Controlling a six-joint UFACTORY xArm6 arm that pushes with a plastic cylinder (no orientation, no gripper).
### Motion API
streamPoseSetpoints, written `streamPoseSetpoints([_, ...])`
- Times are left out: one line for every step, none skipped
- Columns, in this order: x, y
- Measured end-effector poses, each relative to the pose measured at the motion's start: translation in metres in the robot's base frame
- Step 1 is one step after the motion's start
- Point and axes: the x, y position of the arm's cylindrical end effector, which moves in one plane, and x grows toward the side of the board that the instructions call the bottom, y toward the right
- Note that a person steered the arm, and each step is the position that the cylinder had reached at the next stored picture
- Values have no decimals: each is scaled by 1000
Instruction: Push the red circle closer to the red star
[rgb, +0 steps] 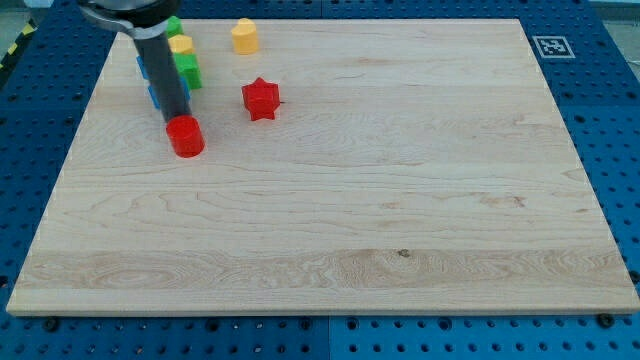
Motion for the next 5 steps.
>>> streamPoseSetpoints([14, -17])
streamPoseSetpoints([49, -17])
streamPoseSetpoints([49, -17])
streamPoseSetpoints([49, 14])
streamPoseSetpoints([49, 49])
